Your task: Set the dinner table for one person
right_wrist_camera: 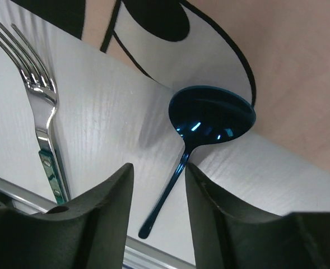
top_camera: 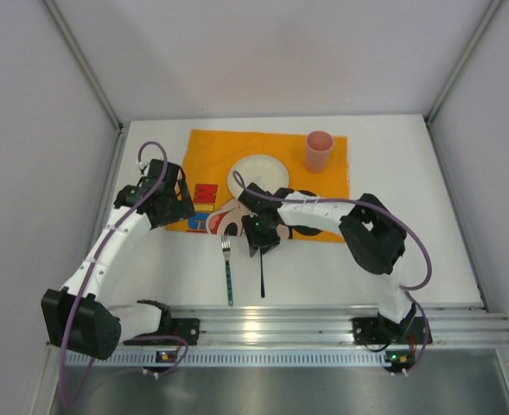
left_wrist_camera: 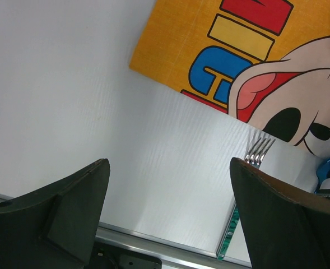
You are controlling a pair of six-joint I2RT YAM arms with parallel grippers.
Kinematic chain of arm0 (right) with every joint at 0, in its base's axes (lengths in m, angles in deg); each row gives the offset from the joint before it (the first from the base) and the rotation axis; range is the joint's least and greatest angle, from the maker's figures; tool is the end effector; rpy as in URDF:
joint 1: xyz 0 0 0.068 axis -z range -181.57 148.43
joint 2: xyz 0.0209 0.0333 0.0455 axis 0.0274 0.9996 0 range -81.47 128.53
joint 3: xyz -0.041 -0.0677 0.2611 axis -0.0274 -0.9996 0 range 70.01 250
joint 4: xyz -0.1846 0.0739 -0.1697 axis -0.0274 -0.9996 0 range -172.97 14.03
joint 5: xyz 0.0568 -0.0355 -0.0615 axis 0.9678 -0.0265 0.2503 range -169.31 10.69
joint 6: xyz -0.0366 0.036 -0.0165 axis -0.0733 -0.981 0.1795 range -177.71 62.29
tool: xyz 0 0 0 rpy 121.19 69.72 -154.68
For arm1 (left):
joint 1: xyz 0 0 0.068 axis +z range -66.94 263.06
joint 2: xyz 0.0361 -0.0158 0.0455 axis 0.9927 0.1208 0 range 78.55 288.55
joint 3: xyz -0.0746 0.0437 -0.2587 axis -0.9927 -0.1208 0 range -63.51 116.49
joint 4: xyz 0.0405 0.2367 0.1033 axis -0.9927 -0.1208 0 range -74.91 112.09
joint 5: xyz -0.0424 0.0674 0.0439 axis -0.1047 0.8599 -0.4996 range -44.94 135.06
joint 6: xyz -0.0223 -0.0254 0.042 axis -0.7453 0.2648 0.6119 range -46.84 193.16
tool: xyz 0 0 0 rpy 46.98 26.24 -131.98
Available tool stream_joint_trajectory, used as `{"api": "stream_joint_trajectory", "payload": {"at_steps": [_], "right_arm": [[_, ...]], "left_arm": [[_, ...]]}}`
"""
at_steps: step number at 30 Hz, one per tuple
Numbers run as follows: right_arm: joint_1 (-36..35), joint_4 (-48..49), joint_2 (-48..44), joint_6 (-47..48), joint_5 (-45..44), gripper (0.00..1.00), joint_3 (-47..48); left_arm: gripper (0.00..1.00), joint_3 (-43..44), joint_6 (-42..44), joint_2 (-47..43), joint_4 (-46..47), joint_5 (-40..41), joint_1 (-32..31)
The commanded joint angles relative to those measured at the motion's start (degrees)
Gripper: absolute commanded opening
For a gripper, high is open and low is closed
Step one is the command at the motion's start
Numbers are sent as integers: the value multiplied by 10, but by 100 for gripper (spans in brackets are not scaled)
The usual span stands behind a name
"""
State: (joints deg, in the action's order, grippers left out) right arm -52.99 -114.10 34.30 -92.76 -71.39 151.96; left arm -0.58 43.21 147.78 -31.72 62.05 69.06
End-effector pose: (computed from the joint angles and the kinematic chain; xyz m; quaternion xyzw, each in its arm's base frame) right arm 0.2491 0.3201 0.1609 -0.1511 0.9737 0.1570 0.0673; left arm 0.2260 -0.0457 0.2993 -0.1703 0.9410 0.0369 0.2900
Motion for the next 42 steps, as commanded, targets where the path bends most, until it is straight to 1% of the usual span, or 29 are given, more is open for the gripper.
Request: {"api": "stream_joint_trajectory", "payload": {"at_steps": [1, 5, 8, 10, 13, 18, 19, 20, 24, 28, 29, 31, 32, 33, 34, 36, 37, 39, 40, 42], "right_arm": [[-27, -16, 50, -11, -75, 41, 14], [-34, -13, 73, -24, -116, 36, -6], [-40, -9, 87, -29, -136, 28, -18], [-48, -4, 98, -31, -151, 25, -23], [-64, 6, 114, -32, -172, 17, -34], [-86, 17, 152, -34, -186, 8, -36], [-89, 17, 157, -34, -186, 3, -36], [-93, 17, 168, -34, -192, 1, -35], [-96, 15, 175, -34, -188, 0, -34], [-94, -5, 118, -27, -199, 0, -39], [-93, -14, 81, -25, -206, 0, -37], [-83, -41, 42, -19, -212, 0, -30], [-77, -51, 1, -18, -217, 0, -29], [-70, -62, -19, -16, -219, 0, -26], [-55, -79, -59, -11, -222, 0, -22], [-37, -100, -91, -2, -236, 0, -14], [-17, -120, -114, 11, -243, 0, -5], [8, -135, -133, 30, -258, 0, 0], [36, -143, -149, 38, -259, 0, 0], [64, -146, -158, 62, -260, 0, 1]], "left_arm": [[93, 4, 13, -2, -3, 3, 4], [93, 6, 24, 6, -3, 1, 4], [93, 6, 32, 6, -4, 2, 4], [93, 7, 39, 8, -4, 3, 5], [93, 6, 48, 10, -5, 6, 5], [93, 5, 56, 9, -8, 8, 5], [93, 4, 56, 8, -8, 7, 5], [93, 3, 56, 8, -8, 4, 5], [93, 0, 56, 8, -3, 1, 5], [93, 6, 59, 7, -3, 4, 5], [93, 8, 60, 7, -2, 6, 5], [93, 10, 62, 6, 2, 8, 5], [93, 10, 62, 5, 3, 8, 5], [94, 10, 64, 6, 4, 9, 5], [94, 10, 64, 6, 6, 10, 5], [94, 11, 66, 6, 10, 8, 4], [94, 10, 66, 6, 13, 1, 4], [94, 6, 64, 6, 19, -14, 4], [94, 3, 62, 6, 23, -19, 3], [94, -6, 54, 6, 33, -25, 3]]}}
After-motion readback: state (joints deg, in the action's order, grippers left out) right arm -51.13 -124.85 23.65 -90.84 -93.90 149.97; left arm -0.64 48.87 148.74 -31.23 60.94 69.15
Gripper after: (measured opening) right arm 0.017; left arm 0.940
